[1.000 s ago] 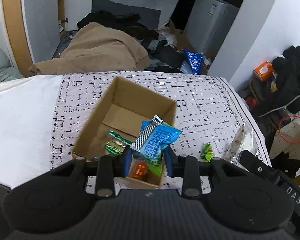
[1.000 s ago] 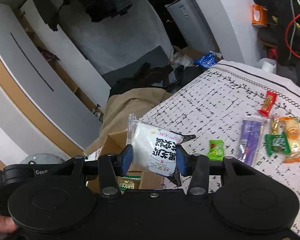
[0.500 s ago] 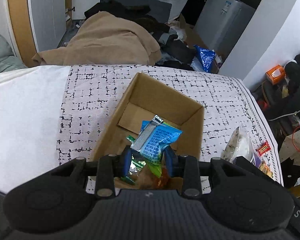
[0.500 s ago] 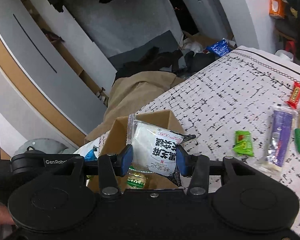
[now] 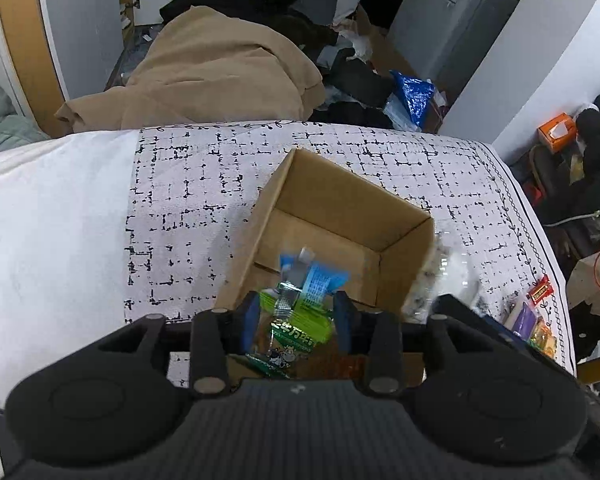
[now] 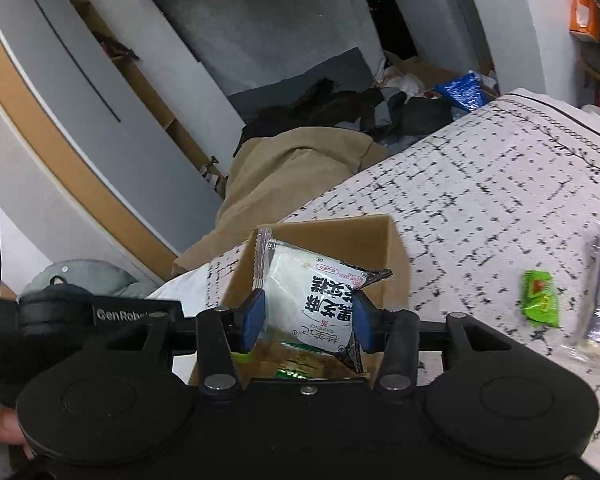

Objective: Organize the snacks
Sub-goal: 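Open the right tool over the box while the left tool releases the blue candy inside, then lift both open tools away from the box toward the remaining snacks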

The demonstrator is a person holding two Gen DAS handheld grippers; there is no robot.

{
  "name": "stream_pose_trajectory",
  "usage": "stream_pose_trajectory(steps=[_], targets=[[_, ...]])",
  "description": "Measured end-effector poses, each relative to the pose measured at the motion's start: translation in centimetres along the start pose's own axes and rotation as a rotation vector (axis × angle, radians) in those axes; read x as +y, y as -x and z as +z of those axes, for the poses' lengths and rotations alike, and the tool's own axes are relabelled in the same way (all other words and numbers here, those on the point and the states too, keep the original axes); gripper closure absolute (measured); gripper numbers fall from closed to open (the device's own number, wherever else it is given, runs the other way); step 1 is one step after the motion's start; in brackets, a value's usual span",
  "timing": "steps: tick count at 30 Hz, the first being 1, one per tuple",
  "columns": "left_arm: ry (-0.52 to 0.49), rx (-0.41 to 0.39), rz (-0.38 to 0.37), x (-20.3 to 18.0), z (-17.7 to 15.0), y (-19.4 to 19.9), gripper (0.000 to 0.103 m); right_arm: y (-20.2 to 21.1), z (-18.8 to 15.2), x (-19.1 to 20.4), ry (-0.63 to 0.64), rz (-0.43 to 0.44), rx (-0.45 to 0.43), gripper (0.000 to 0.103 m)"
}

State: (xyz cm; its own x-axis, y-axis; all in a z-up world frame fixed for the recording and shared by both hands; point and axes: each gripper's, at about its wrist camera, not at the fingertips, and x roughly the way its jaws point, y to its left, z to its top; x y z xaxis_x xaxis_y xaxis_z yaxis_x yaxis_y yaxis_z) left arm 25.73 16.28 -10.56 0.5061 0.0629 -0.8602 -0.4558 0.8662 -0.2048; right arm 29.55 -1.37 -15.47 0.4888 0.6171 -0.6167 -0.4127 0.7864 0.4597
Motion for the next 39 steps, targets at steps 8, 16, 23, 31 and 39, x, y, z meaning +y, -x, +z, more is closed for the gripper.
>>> stream_pose_trajectory(steps=[8,16,23,31,39], targets=[[0.018,-0.005,0.034,1.3,0.4,1.1,0.038,-0.1,-1.0,0.7,0.044,0.004,-0.004,0.026],[0.002,-0.005,0.074,1.6,-0.7,2.0,0.028,2.0,-0.8,-0.2,0.020,-0.067,-0.002,0.021],[0.012,-0.018,0.067,0.5,-1.7,3.7,0.019,5.2,-0.9,-2.0,-0.035,-0.113,-0.009,0.014],[-0.013,-0.029,0.068,-0.8,-3.0,5.3,0.012,8.9,-0.6,-3.7,-0.054,-0.155,-0.034,0.013],[-0.043,-0.083,0.050,-3.2,-4.7,6.7,0.000,11.3,-1.2,-4.6,0.001,-0.196,-0.045,0.002]])
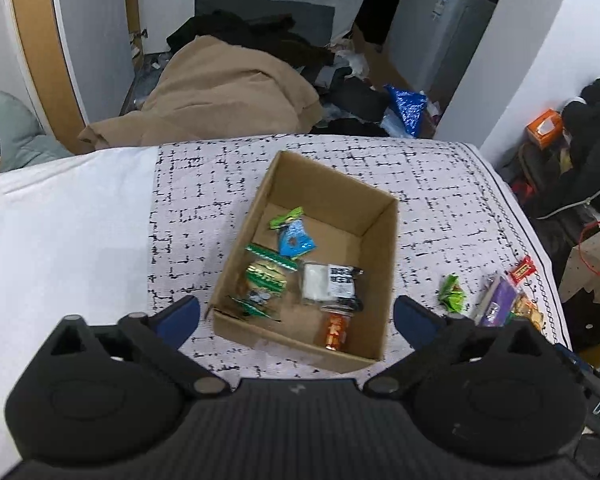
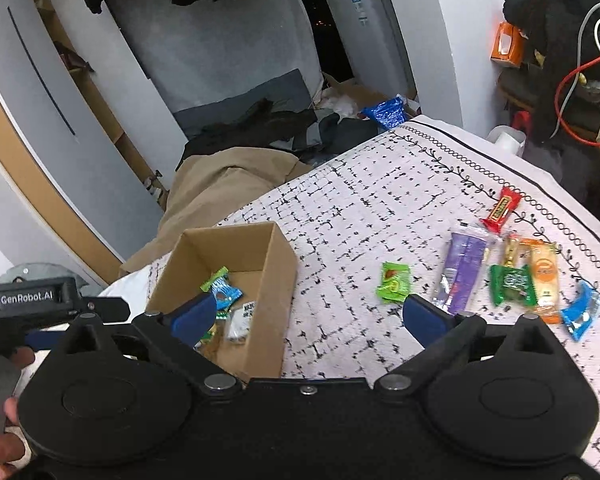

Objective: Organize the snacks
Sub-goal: 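Lift both open tools away from the box toward the remaining snacks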

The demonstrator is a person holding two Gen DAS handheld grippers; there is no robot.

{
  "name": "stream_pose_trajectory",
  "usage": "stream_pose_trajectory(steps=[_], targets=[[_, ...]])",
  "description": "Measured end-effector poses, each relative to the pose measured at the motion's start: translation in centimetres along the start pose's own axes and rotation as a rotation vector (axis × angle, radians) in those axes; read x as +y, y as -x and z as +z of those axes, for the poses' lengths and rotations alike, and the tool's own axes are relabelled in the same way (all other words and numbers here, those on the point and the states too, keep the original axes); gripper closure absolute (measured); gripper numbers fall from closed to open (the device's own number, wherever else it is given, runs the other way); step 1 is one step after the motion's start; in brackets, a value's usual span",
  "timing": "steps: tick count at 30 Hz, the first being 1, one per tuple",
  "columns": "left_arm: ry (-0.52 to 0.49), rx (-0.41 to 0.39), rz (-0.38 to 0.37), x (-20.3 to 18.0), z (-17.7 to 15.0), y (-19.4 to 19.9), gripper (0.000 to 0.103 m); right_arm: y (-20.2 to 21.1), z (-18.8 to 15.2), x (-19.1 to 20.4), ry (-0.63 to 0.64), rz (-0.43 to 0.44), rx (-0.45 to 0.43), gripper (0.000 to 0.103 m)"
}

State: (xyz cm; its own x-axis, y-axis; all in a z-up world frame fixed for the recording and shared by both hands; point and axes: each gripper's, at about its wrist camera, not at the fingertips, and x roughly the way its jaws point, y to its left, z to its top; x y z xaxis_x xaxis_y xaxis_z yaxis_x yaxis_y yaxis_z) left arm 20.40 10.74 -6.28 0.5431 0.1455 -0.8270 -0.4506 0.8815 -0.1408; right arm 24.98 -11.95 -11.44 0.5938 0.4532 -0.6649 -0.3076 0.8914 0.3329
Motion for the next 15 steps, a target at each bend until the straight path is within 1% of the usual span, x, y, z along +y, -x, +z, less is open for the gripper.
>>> stream_pose_trajectory(steps=[7,10,15], targets=[[-0.027,-0.021,-0.040,-2.5,-1.4,0.9,0.000,2.2,-0.4,-1.8,0.034,-0.019,-0.020,0.000],[-0.033,-0.039,-0.061,-3.7,-2.0,1.4,0.000,3.0,-0.4,-3.0,0.026,-0.037,-0.028,0.000],[-0.087,-0.054,-0.063,-6.1,-3.2,1.7,0.000,4.0,-0.7,-4.8,0.022,-0.060,-0.033,0.000]])
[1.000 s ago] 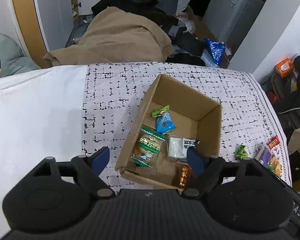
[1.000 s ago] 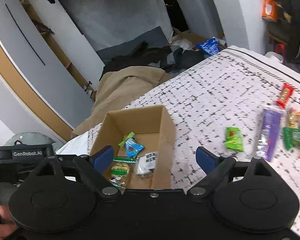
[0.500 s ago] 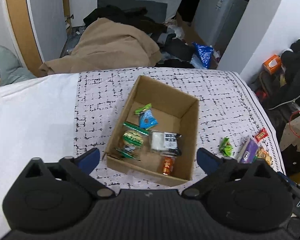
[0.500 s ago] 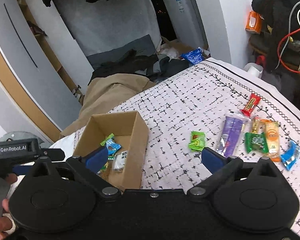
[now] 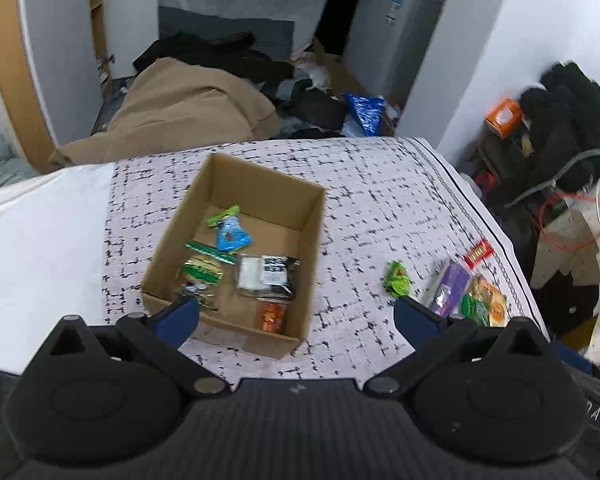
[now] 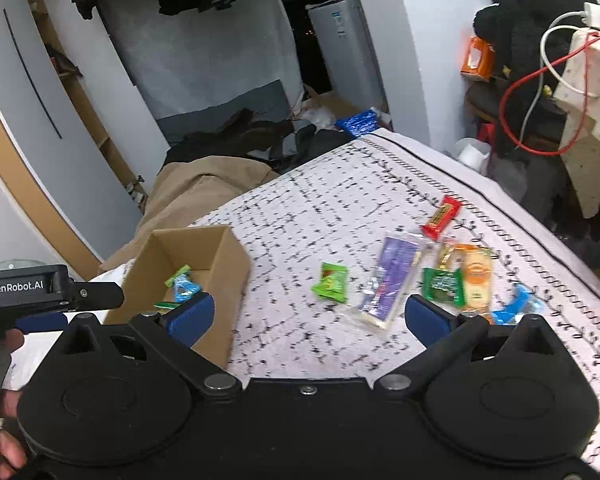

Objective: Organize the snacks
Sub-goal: 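Lift both open tools away from the box toward the remaining snacks, then lower both open tools onto the snack pile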

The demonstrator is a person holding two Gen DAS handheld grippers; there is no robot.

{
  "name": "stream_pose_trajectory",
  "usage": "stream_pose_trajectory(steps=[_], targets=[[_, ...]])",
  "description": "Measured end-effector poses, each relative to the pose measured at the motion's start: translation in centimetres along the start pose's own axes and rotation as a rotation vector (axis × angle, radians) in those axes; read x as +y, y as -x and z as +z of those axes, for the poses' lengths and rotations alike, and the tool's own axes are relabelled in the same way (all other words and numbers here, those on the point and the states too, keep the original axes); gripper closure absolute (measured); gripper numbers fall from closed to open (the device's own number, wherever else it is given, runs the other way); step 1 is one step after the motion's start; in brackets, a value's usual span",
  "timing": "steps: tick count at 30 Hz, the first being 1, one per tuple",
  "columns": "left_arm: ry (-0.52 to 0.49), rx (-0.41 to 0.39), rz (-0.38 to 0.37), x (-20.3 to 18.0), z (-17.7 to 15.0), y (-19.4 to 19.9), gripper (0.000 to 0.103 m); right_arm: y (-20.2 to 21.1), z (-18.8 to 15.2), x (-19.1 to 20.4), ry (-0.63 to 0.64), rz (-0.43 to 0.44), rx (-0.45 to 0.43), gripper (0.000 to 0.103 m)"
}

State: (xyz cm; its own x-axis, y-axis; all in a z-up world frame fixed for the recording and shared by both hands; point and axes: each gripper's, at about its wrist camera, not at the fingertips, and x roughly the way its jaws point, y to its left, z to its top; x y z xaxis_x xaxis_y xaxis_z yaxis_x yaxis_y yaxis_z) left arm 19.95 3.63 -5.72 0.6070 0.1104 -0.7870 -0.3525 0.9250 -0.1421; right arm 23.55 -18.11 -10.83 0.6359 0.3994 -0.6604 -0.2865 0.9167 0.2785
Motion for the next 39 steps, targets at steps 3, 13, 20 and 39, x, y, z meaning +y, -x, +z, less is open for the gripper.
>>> stream_pose_trajectory(steps=[3,13,20,39], targets=[[-0.018,0.002,-0.022,-1.3,-0.5,0.0,0.000,0.4,-0.2,-0.9,-0.006,-0.005,-0.003,0.000],[-0.009,0.007,-0.018,-5.0,-1.6,-1.1,0.000,1.2,-0.8,-5.0,-0.071,0.005,-0.001,0.000],[0.026,0.020,-0.036,-6.8,-1.7,-2.3,0.000,1.4,-0.7,-8.7,-0.177,-0.021,-0.022,0.000],[-0.058,0.067,-0.073,-13.3,-2.3,-7.7,0.002,-0.9,-2.1,-16.0,-0.450,-0.055,-0.014,0.001]])
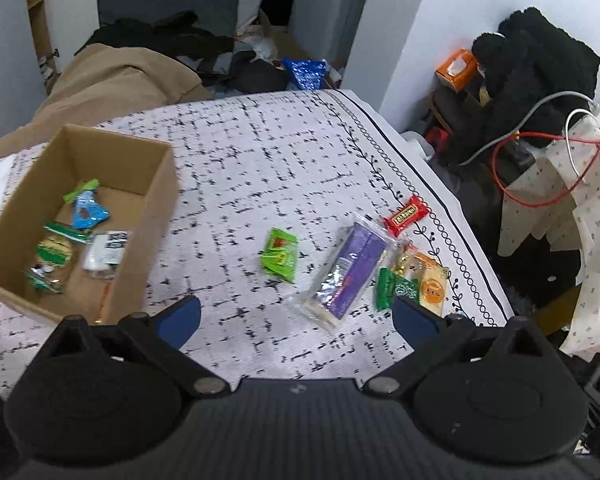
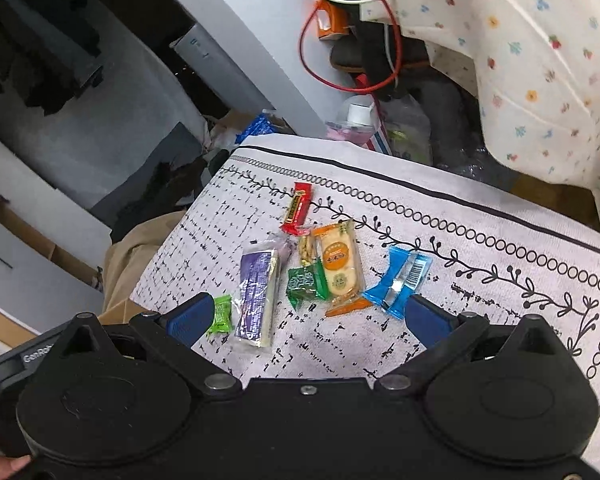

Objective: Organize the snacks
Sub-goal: 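Lower both open tools onto the snack pile, then grasp the purple bag with the left tool while the right tool grasps the blue-and-white candy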

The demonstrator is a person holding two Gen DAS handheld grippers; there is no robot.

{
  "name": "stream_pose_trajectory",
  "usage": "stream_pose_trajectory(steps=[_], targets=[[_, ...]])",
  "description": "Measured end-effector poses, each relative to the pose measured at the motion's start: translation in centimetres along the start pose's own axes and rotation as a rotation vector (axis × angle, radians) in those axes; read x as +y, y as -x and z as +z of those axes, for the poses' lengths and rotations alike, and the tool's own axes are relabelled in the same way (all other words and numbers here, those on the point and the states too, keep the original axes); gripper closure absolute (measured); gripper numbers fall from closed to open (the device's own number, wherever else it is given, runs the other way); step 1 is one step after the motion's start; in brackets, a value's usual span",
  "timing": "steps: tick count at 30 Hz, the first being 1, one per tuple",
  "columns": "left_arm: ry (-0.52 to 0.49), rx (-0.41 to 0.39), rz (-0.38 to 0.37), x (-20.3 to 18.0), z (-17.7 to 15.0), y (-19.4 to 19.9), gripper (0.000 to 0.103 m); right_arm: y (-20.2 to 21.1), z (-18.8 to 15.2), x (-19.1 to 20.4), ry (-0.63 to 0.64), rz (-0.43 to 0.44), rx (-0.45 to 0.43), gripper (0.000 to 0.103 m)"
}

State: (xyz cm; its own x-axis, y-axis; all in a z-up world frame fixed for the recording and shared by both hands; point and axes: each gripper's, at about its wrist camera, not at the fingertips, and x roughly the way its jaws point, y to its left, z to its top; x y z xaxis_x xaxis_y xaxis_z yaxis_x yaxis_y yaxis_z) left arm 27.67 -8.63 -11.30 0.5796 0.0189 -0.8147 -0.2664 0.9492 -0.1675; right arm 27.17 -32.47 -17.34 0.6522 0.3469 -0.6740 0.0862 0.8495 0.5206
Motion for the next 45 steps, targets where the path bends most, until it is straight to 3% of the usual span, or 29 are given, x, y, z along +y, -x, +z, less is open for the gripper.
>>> stream_pose_trajectory(steps=[6,21,27,34,37,39,40,42,45], targets=[[-0.025,0.018,-0.015,-1.0,0.2,-2.5,0.003,-1.2,0.3,-1.8,-0.084,0.008,0.019,0.006],[-0.126,0.079,-0.047,-4.1,0.9,-9.9,0.011,-6.8,0.9,-4.7,-0.193,-0.098,0.080,0.026],[-0.162,0.106,-0.024,-5.1,0.9,-12.7,0.013,-9.1,1.2,-5.2,-0.207,-0.129,0.103,0.029],[-0.172,0.138,-0.004,-5.3,0.8,-14.9,0.014,-11.5,1.2,-6.0,-0.224,-0.153,0.145,0.041],[-0.160,0.154,0.003,-5.2,0.7,-15.4,0.023,-12.3,1.3,-5.9,-0.209,-0.162,0.143,0.049],[-0.153,0.173,0.014,-5.2,0.6,-15.8,0.044,-12.6,1.3,-5.7,-0.195,-0.175,0.143,0.062],[-0.151,0.181,0.020,-5.1,0.5,-16.0,0.047,-12.7,1.4,-5.8,-0.193,-0.186,0.144,0.069],[-0.148,0.174,0.026,-5.1,0.4,-15.7,0.055,-12.5,1.4,-6.2,-0.208,-0.181,0.143,0.071],[-0.146,0.178,0.020,-5.1,0.4,-15.2,0.058,-12.0,1.5,-6.3,-0.210,-0.165,0.137,0.074]])
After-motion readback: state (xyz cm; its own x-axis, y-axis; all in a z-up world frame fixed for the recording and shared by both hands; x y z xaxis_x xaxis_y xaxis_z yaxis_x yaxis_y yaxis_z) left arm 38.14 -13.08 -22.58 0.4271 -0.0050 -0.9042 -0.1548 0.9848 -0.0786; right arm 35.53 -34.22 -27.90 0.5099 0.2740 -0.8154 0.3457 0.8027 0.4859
